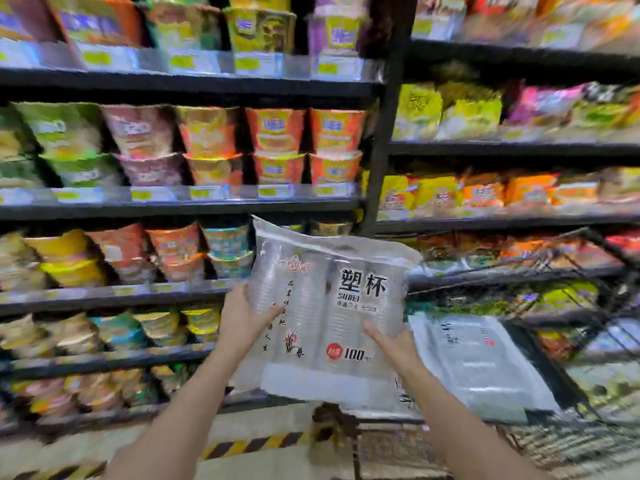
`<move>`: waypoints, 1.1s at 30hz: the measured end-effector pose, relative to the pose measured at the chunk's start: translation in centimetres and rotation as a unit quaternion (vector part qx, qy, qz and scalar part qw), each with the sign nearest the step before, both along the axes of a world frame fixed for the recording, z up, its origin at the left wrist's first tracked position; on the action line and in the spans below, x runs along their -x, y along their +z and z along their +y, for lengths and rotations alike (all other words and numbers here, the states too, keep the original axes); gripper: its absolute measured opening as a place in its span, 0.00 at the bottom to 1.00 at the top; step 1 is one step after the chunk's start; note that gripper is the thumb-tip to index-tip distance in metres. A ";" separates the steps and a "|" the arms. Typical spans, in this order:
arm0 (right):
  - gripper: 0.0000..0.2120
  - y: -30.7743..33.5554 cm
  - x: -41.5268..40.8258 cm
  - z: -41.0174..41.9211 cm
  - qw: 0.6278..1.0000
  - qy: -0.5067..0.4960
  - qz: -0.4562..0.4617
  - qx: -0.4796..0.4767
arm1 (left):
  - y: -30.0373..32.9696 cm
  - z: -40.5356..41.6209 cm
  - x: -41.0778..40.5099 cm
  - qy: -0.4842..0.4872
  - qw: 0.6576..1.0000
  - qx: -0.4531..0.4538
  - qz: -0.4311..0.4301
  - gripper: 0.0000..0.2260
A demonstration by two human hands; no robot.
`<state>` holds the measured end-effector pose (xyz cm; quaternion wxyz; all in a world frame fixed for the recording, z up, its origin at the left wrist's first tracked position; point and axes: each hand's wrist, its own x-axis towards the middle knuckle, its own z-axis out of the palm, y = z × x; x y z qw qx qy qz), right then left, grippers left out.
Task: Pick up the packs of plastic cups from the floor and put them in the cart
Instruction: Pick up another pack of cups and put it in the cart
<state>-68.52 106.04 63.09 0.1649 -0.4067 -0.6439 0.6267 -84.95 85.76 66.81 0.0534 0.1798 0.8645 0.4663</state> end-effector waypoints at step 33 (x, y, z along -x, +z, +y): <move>0.41 -19.6 6.7 7.1 0.786 -0.505 -0.150 0.324 | -21.5 39.2 12.1 -0.611 0.706 0.351 0.080 0.36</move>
